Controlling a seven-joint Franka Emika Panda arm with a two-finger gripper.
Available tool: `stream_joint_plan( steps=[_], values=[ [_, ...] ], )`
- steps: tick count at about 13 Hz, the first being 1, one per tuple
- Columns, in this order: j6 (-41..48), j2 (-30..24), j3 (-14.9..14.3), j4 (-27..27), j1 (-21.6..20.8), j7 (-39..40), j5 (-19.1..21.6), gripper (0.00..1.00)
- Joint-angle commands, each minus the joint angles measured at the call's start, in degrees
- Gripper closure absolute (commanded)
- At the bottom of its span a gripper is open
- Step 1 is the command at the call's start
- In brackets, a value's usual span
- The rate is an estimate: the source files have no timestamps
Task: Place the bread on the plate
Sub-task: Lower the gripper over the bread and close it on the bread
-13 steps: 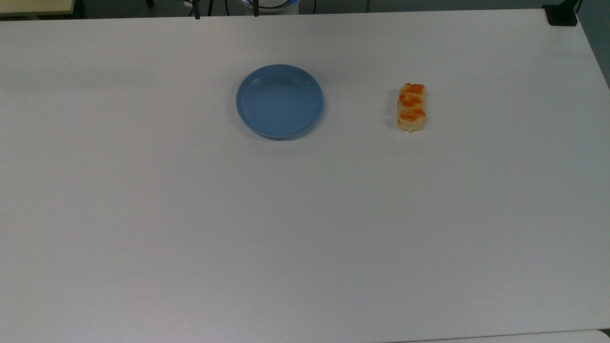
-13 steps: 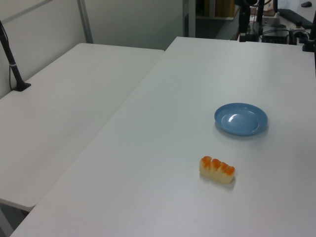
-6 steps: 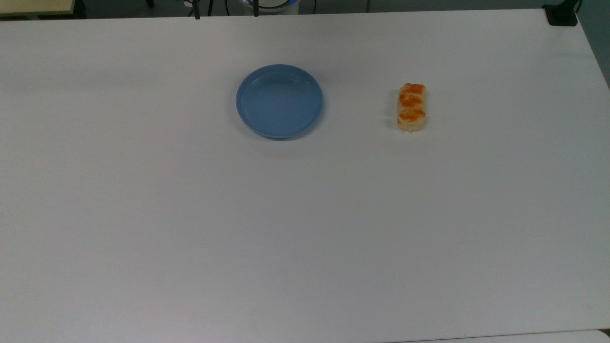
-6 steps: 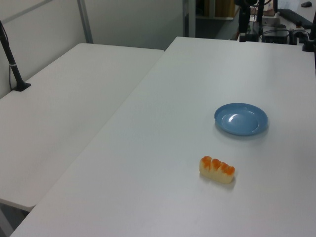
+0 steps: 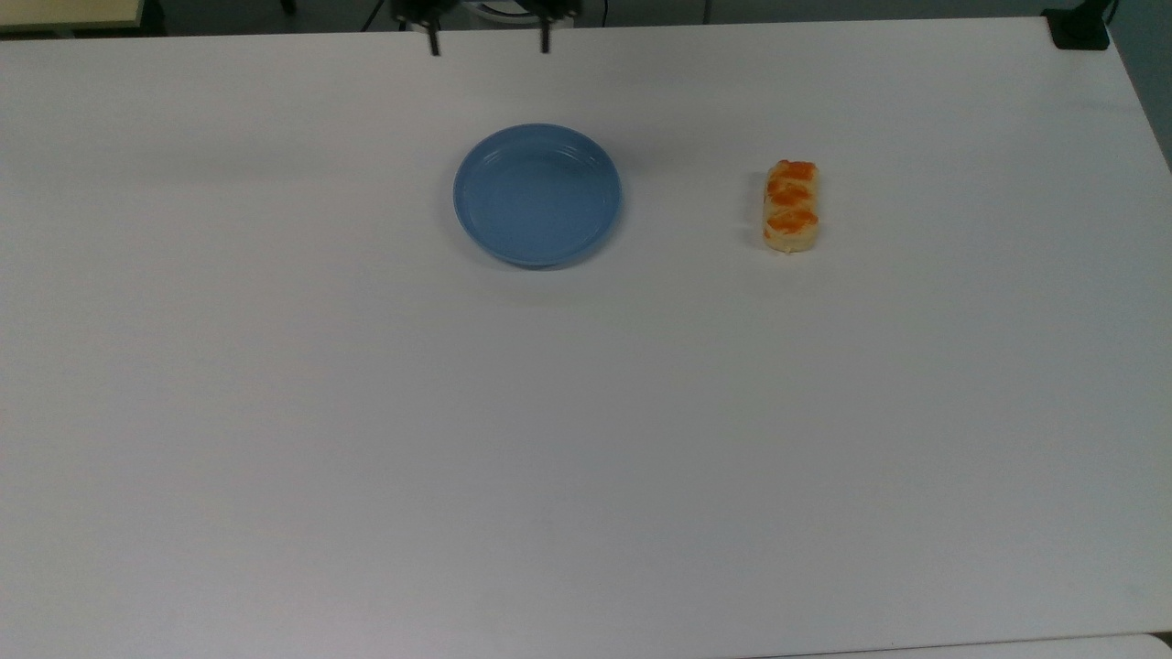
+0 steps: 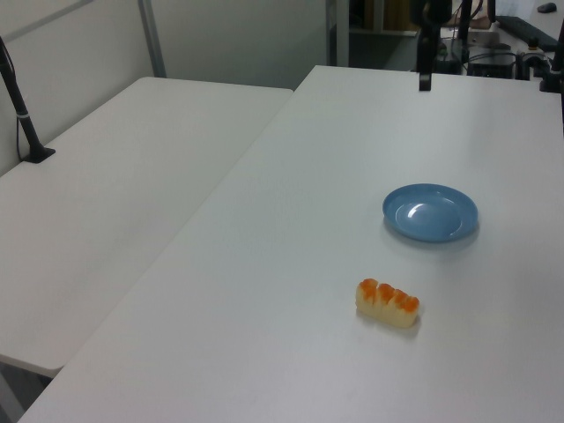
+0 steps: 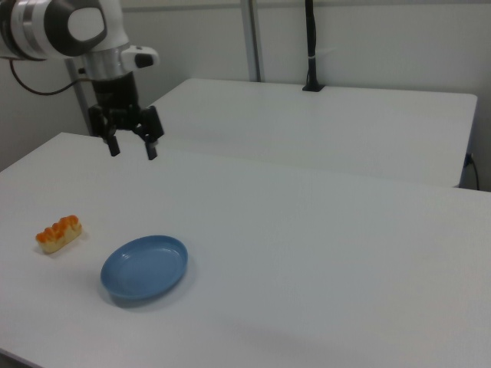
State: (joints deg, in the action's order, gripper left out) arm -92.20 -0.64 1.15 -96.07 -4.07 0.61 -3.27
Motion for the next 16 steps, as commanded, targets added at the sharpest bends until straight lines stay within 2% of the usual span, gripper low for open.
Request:
stream_joint_plan(
  steps=[1, 5, 7, 11, 13, 15, 16],
  values=[
    [-4.29, 3.0, -0.1, -1.4, -8.81, -12.33, 0.55, 0.0],
    [-11.74, 8.62, -0.01, -3.76, -20.94, -30.7, 0.37, 0.0],
    [-15.8, 11.7, -0.01, -4.65, -25.87, -36.26, 0.28, 0.0],
    [-21.79, 18.2, 0.08, -4.65, -29.93, -41.29, 0.37, 0.0],
    [-23.72, 20.93, 0.16, -4.65, -30.12, -41.3, 0.28, 0.0],
    [-25.57, 22.87, 2.35, -4.65, -29.42, -41.3, -0.41, 0.0],
    [-25.57, 23.57, 2.45, -4.65, -29.33, -41.21, -0.68, 0.0]
  ],
)
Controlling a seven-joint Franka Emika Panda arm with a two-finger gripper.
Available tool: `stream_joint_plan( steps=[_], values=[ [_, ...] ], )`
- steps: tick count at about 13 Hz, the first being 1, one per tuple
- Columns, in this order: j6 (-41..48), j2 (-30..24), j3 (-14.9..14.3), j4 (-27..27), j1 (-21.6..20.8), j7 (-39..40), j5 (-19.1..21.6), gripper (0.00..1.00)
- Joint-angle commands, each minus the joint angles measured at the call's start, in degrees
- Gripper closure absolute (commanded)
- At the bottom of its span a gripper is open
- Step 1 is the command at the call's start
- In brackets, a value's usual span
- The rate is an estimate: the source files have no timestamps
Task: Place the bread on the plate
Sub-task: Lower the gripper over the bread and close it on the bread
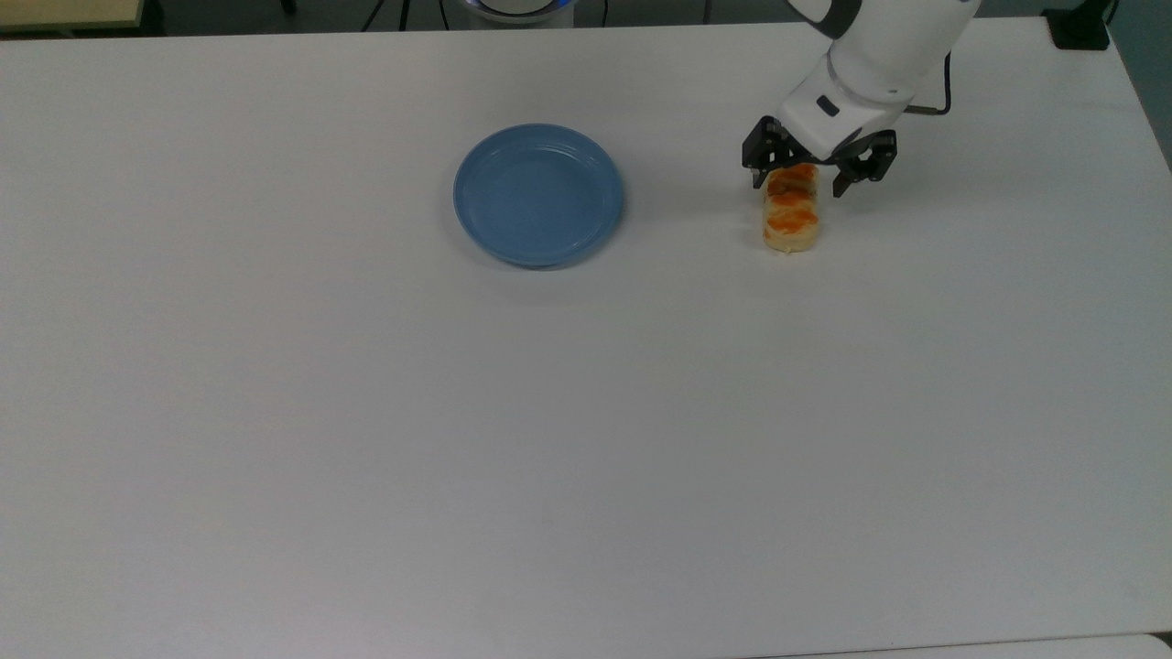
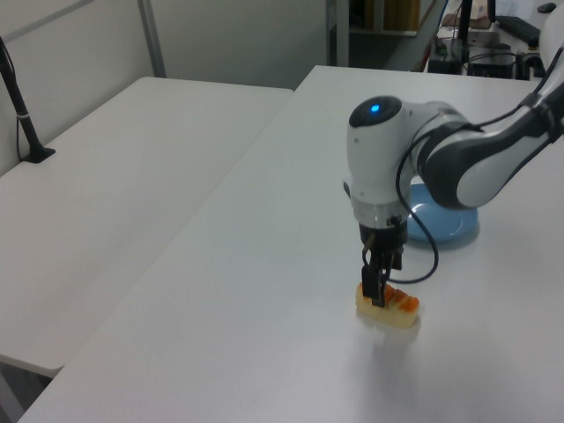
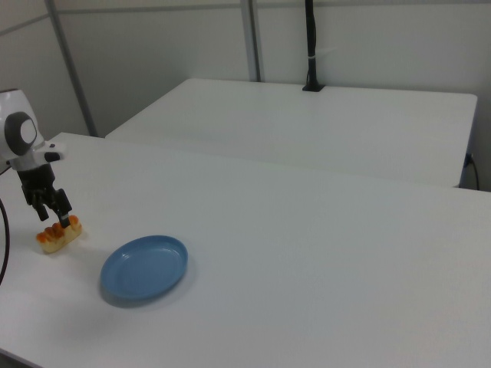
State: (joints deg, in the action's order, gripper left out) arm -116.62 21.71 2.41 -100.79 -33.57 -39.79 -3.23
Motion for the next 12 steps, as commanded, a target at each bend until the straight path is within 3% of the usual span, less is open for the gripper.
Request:
stream_joint_plan(
  steps=[1, 2, 3, 4, 5, 7, 10, 12],
  values=[
    [-1.42, 2.54, 1.19, 0.07, 0.17, -0.81, -1.42, 0.0],
    [-2.81, 3.16, 1.37, -0.02, 0.08, -0.9, -1.86, 0.0],
    [-3.26, 3.43, 1.37, -0.02, -0.01, -0.9, -1.86, 0.09],
    [-3.35, 3.43, 1.46, -0.02, -0.01, -0.9, -1.86, 0.24],
    [-3.35, 3.43, 1.46, -0.1, 0.17, -0.73, -1.86, 0.51],
    [-3.35, 3.34, 1.46, -0.28, 0.17, -0.46, -1.95, 0.78],
    [-0.82, 0.02, 1.46, 0.16, 1.13, 3.56, -1.95, 0.82],
    [4.71, -3.84, 1.2, 0.16, 4.63, 12.41, -2.04, 0.81]
  ],
)
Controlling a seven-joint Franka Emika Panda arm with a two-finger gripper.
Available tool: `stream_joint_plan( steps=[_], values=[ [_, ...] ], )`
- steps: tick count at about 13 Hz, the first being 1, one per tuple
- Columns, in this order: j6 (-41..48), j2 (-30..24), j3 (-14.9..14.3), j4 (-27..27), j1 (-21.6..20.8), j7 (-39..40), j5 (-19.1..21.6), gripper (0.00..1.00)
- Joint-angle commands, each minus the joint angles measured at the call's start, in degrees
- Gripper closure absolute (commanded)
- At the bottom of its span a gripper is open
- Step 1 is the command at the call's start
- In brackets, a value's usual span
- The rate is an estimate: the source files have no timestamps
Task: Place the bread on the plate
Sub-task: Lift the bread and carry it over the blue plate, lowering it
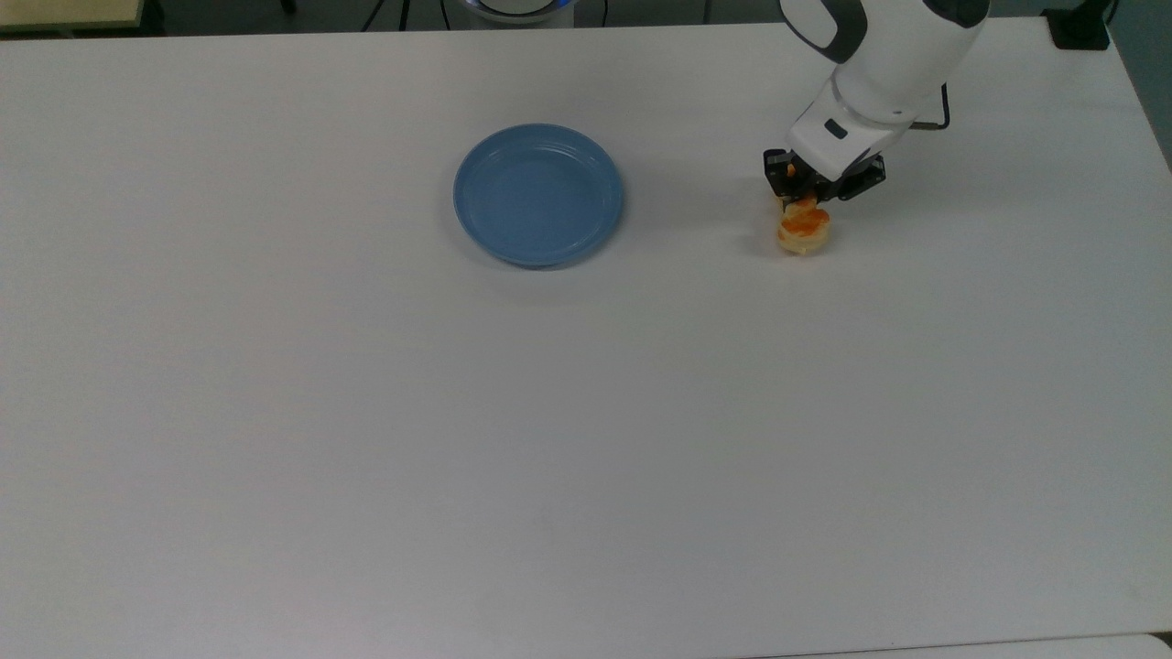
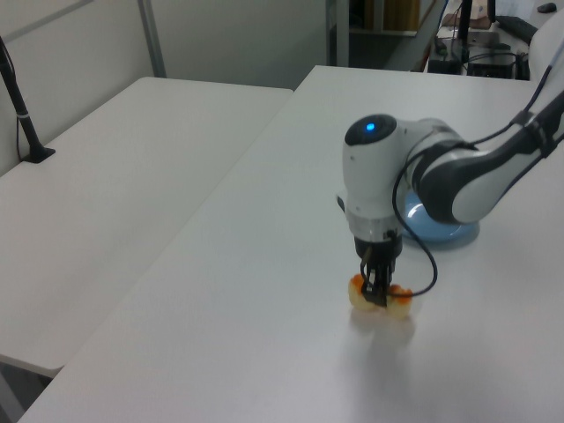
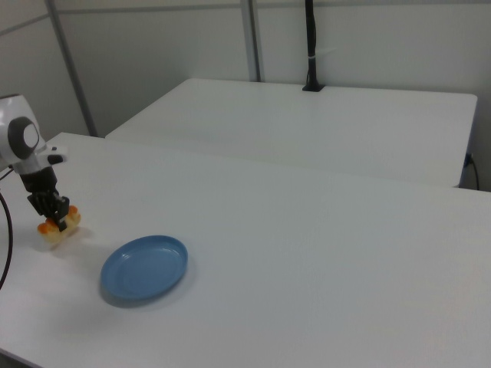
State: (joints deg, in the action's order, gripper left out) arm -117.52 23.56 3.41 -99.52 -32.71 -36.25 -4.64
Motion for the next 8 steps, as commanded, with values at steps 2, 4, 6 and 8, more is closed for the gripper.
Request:
stream_joint_plan(
  steps=[2, 4, 6, 8],
  values=[
    [8.34, -7.38, 0.19, -1.12, 8.43, 17.13, -0.64, 0.79],
    [11.16, -10.36, 0.19, -2.6, 16.32, 28.46, -0.72, 0.79],
    [11.17, -12.99, 0.19, -5.85, 21.44, 35.77, -1.25, 0.79],
    [9.95, -16.94, 0.19, -11.29, 25.58, 40.62, -1.95, 0.79]
  ],
)
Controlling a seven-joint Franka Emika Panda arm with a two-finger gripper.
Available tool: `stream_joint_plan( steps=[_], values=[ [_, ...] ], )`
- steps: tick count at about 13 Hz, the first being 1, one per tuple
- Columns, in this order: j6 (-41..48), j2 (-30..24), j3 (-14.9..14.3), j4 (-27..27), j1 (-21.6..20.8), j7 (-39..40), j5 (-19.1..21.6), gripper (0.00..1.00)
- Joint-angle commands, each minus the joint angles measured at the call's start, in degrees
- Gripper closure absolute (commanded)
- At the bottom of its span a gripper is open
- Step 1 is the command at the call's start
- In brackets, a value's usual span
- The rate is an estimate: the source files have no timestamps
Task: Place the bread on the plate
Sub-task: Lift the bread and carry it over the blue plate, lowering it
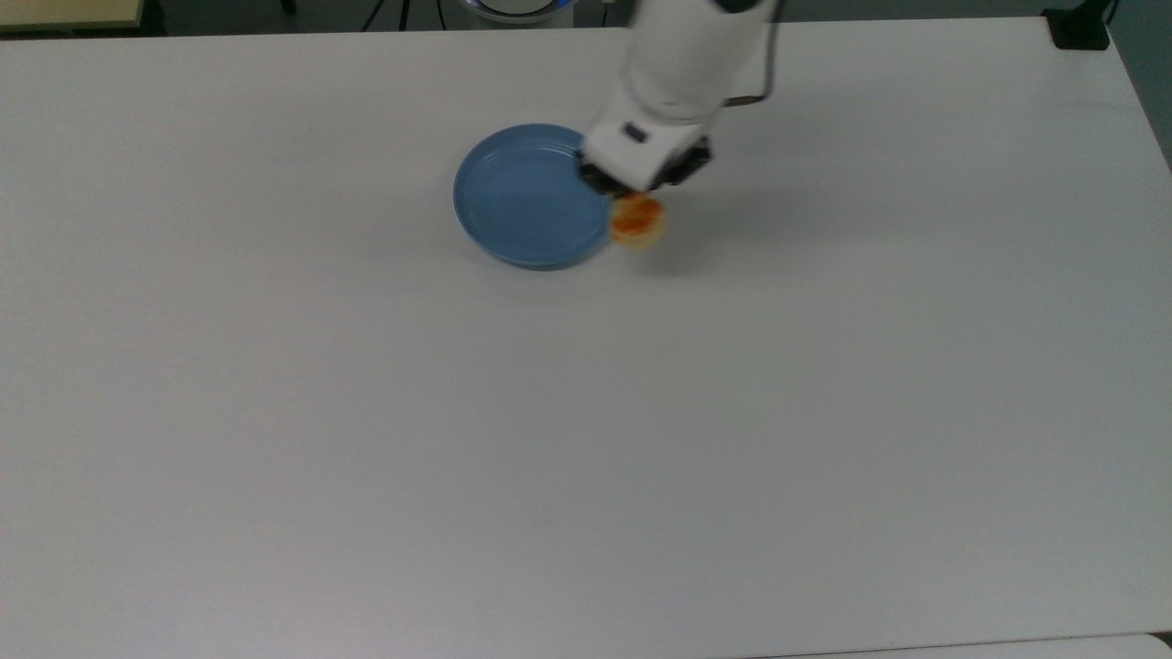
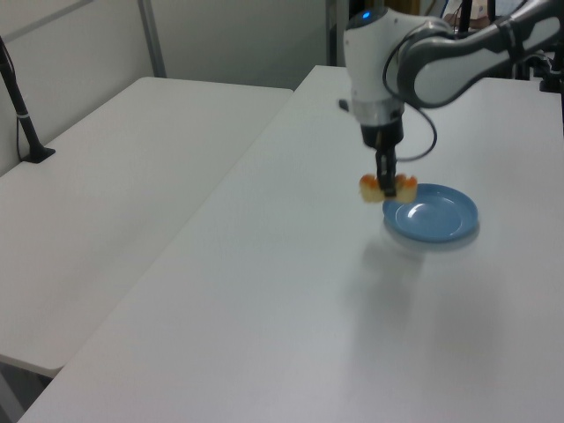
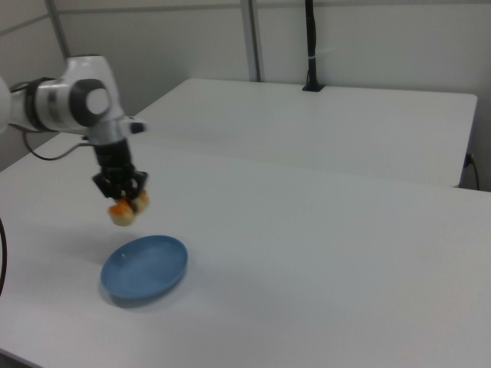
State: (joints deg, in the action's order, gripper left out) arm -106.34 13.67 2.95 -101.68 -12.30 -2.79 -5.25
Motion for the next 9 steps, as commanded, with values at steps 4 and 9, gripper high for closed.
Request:
stream_joint_plan(
  steps=[4, 9],
  values=[
    [-12.88, -13.57, 0.65, -23.61, 8.69, 8.51, -1.43, 0.79],
    [-18.64, -10.68, 0.65, -24.88, 6.76, -3.98, -1.43, 0.79]
  ],
)
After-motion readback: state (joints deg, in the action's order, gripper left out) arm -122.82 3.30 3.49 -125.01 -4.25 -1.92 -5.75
